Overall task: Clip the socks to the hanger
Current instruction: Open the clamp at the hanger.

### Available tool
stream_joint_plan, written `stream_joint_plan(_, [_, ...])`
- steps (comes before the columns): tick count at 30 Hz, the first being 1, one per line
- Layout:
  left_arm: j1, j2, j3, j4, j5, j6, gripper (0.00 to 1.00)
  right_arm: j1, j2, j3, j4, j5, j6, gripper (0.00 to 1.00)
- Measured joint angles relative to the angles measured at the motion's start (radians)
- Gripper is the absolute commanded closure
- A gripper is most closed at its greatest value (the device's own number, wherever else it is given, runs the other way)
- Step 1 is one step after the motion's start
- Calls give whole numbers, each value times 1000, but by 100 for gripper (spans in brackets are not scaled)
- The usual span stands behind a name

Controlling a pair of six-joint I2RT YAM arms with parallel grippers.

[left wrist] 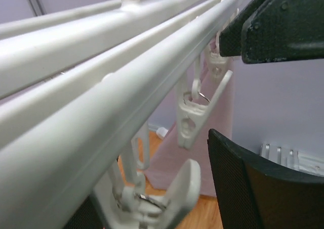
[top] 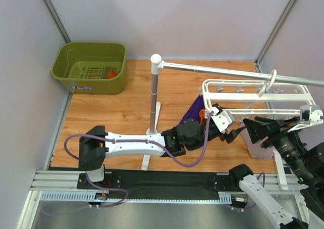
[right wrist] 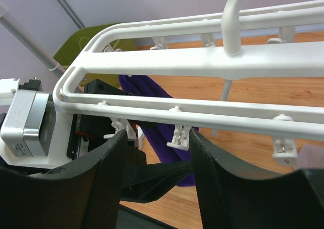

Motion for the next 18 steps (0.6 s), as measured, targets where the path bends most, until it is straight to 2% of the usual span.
stream_joint_plan(6, [1,31,14,64,34,6,26,0,0,17,-27,0,9,47])
stream_joint_plan(15, [7,56,21,131,89,1,38,0,0,18,-46,0,14,47])
stream_joint_plan(18, [9,56,21,148,92,-6,46,0,0,27,-55,-1,15,47])
